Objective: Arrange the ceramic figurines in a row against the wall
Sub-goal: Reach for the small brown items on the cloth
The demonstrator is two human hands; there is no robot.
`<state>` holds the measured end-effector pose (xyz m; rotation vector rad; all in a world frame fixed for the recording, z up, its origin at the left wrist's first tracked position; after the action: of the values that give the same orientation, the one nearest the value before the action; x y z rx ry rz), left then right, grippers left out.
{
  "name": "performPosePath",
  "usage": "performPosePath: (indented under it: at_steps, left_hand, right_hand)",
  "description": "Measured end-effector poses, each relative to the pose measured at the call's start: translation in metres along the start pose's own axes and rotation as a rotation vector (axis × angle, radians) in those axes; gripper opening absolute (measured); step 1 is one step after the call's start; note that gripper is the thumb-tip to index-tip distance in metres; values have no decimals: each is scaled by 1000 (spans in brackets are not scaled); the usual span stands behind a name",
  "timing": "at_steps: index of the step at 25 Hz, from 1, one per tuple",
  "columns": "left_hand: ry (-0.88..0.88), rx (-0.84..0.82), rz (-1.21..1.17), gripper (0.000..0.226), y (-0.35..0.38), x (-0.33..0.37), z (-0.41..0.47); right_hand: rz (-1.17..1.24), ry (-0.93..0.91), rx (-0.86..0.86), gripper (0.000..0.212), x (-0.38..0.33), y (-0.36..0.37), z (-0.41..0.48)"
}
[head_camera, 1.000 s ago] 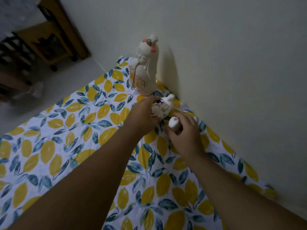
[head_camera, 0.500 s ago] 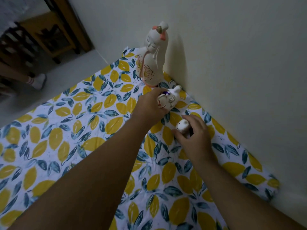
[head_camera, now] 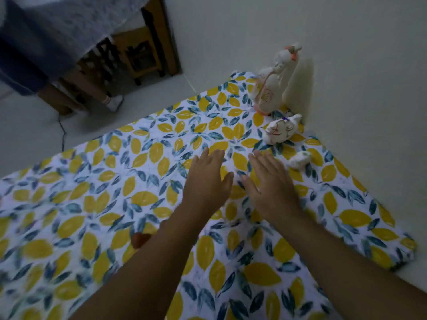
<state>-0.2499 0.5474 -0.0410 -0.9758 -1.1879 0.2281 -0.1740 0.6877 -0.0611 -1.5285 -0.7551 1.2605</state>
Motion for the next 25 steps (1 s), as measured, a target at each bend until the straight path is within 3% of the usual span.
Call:
performPosePath:
  at_steps: [6,12,14,18,20,22,25]
  left_hand:
    - [-186,167,-14,57,-82,-80,-127]
    - [-268,22,-35,55,-74,-130,-175]
    - [-230,30,-29,44,-67,-135,-175]
    - [-200,87,-43,44,-61,-141,-166]
    - [-189,100,-67,31,-56,-130,-155]
    - [-91,43,-128,20,-37,-97,-133]
    - [20,-43,-222,28,8,-31,-89]
  right_hand:
    - [14,-264,-224,61,-123,52,-55]
    - [114,-261,-411,67,-174,100,-78]
    - [186,-187,-377,59,-176,106,-76]
    - [277,-92,-304,38,-170,104,-72]
    - [367,-53,-249,35,-151,93,-73]
    - [456,41,-157,33,-107,73,-73]
    - [517,222,5,32,-18,34,-75]
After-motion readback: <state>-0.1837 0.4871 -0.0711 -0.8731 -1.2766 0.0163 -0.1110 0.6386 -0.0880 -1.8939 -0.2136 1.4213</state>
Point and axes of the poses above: each hand's wrist, its own z-axis towards the middle knuckle, its own y-axis out of the palm, x = y × z, the point moved 7 cm from there along z, towards the middle knuckle, and after that the axes turned 10 degrees about -z, right-handed, at the moved point
